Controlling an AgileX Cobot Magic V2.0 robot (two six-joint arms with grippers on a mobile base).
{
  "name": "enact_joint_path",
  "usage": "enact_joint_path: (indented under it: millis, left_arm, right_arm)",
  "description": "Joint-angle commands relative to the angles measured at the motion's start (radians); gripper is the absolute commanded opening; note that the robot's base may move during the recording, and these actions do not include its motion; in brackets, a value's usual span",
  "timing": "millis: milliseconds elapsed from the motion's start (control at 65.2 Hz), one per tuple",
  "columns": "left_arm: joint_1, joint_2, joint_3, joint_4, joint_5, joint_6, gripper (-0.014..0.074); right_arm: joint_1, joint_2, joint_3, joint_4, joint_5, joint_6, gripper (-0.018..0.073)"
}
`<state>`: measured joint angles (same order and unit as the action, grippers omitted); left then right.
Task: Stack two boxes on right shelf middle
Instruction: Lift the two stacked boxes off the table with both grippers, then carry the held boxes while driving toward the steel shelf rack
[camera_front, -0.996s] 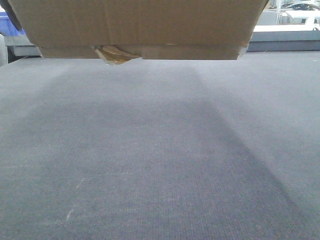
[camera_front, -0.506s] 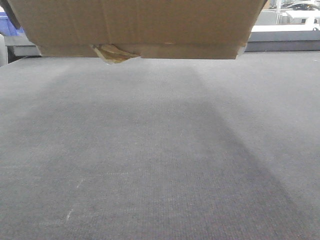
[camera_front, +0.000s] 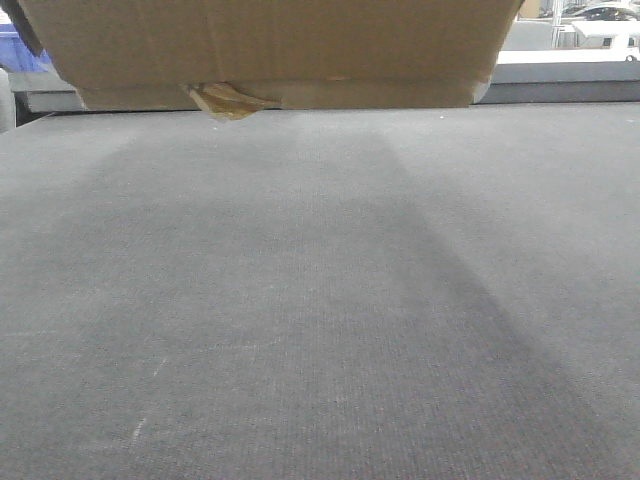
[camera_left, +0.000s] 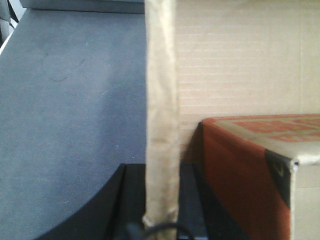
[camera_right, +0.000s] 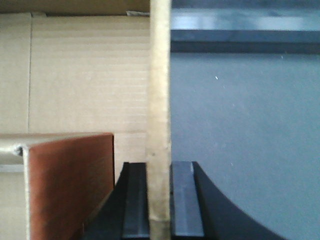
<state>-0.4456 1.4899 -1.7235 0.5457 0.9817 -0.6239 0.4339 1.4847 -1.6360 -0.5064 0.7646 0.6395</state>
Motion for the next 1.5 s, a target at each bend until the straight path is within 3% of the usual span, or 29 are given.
enact_joint_path:
  millis: [0,582,1487]
  left_arm:
    - [0.003,-0.020,-0.013,0.022,-0.033,0.002,-0.0111]
    - [0.003,-0.020,-0.013,0.022,-0.033,0.002,-0.0111]
    - [0.003,-0.020,-0.013,0.024,-0.033,0.002,-0.0111]
  right_arm:
    - [-0.007,-0.007,-0.016,-0.037,-0.089,-0.005,-0.0151]
    - [-0.007,-0.007,-0.016,-0.037,-0.307,-0.005,-0.0151]
    - [-0.007,-0.007,-0.016,-0.037,-0.324,-0.005,-0.0151]
